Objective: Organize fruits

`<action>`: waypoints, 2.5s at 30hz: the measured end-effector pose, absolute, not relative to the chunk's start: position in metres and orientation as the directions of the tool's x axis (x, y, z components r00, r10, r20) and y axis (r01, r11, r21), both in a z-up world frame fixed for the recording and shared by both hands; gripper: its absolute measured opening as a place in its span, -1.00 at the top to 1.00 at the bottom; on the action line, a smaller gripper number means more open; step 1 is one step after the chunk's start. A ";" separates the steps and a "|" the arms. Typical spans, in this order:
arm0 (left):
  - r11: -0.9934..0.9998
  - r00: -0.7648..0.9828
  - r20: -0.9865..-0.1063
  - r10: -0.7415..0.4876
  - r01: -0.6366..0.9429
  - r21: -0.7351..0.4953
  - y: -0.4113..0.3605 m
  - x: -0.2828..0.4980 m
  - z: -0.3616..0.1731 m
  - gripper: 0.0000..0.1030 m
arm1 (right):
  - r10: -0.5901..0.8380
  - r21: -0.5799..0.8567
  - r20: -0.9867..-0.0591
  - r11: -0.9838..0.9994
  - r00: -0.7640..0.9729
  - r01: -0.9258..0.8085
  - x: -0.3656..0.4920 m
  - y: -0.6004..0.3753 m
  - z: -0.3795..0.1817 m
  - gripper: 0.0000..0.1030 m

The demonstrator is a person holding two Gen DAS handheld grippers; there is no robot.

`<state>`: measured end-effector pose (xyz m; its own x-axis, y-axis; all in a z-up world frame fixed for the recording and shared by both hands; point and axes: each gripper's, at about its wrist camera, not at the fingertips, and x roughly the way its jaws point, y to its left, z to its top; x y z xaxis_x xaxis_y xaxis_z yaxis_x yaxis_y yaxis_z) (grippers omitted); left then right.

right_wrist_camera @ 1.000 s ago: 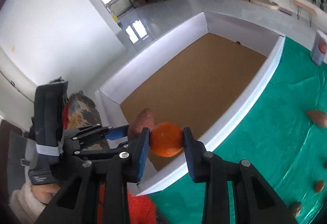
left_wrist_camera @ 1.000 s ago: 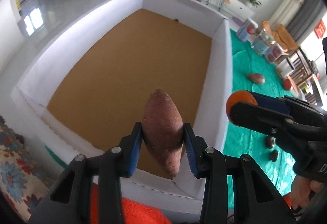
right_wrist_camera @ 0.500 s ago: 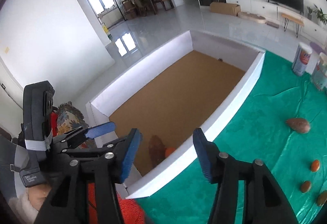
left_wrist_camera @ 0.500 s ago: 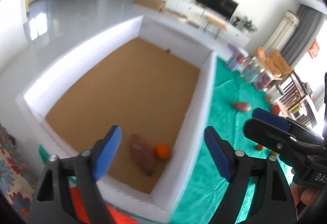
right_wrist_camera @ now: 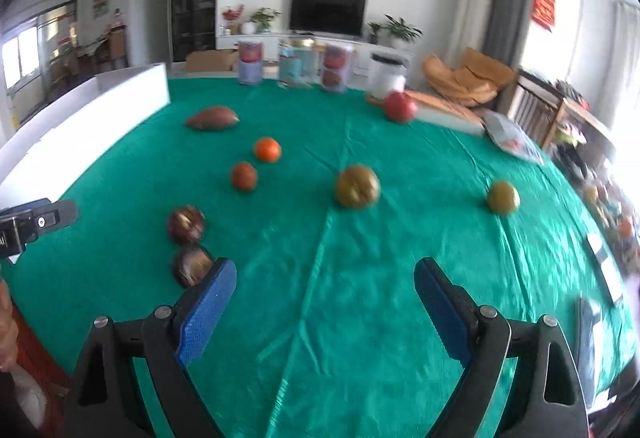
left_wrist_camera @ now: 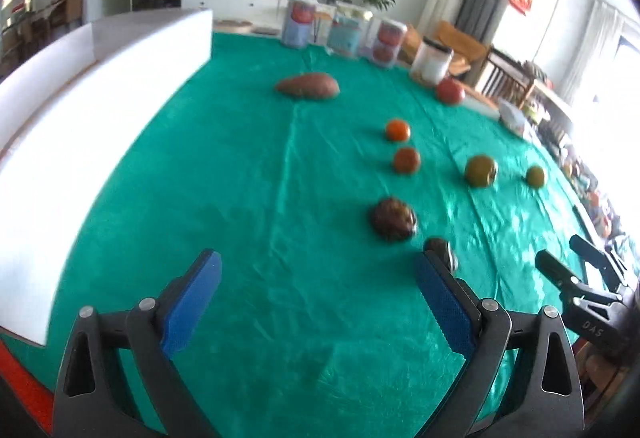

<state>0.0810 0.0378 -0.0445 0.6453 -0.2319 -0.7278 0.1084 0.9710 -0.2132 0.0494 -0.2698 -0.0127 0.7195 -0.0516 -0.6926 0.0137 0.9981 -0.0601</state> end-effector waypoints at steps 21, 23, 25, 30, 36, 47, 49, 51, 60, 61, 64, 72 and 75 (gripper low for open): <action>0.995 0.617 -0.784 -0.070 0.097 -0.012 0.024 0.072 -0.087 -0.92 | -0.106 -0.024 -0.752 0.991 0.651 0.134 0.054 -0.294 -0.068 -0.75; 0.995 0.616 -0.784 -0.071 0.097 -0.013 0.024 0.071 -0.087 -0.93 | -0.105 -0.025 -0.760 0.991 0.641 0.133 0.056 -0.292 -0.071 -0.75; 0.995 0.617 -0.784 -0.072 0.102 -0.012 0.025 0.072 -0.087 -0.94 | -0.105 -0.022 -0.759 0.990 0.643 0.137 0.055 -0.292 -0.071 -0.75; 0.994 0.620 -0.781 -0.074 0.108 -0.009 0.024 0.072 -0.088 -0.95 | -0.100 -0.014 -0.755 0.991 0.648 0.137 0.055 -0.291 -0.072 -0.76; 0.994 0.624 -0.778 -0.074 0.110 -0.007 0.024 0.072 -0.088 -0.96 | -0.113 -0.013 -0.749 0.988 0.653 0.156 0.056 -0.291 -0.075 -0.95; 0.994 0.624 -0.778 -0.074 0.109 -0.007 0.024 0.072 -0.088 -0.98 | -0.114 -0.010 -0.752 0.987 0.649 0.162 0.057 -0.292 -0.075 -0.99; 0.994 0.624 -0.778 -0.074 0.110 -0.007 0.024 0.072 -0.088 -0.98 | -0.114 -0.010 -0.752 0.987 0.649 0.162 0.057 -0.292 -0.075 -0.99; 0.994 0.625 -0.777 -0.075 0.110 -0.007 0.023 0.071 -0.088 -0.98 | -0.114 -0.010 -0.752 0.987 0.649 0.162 0.057 -0.292 -0.075 -1.00; 0.994 0.627 -0.776 -0.076 0.113 -0.006 0.023 0.070 -0.088 -0.98 | -0.114 -0.011 -0.752 0.987 0.649 0.162 0.057 -0.292 -0.075 -1.00; 0.994 0.627 -0.776 -0.076 0.113 -0.006 0.023 0.070 -0.088 -0.98 | -0.115 -0.011 -0.752 0.987 0.649 0.162 0.057 -0.292 -0.075 -1.00; 0.994 0.627 -0.775 -0.075 0.112 -0.006 0.023 0.070 -0.088 -0.98 | -0.114 -0.011 -0.752 0.987 0.649 0.162 0.057 -0.292 -0.075 -1.00; 0.993 0.630 -0.773 -0.077 0.116 -0.005 0.023 0.069 -0.087 -0.99 | -0.115 -0.011 -0.752 0.987 0.649 0.162 0.057 -0.292 -0.075 -1.00; 0.993 0.632 -0.771 -0.080 0.120 -0.005 0.023 0.068 -0.087 -0.99 | -0.115 -0.011 -0.752 0.987 0.649 0.162 0.057 -0.292 -0.075 -1.00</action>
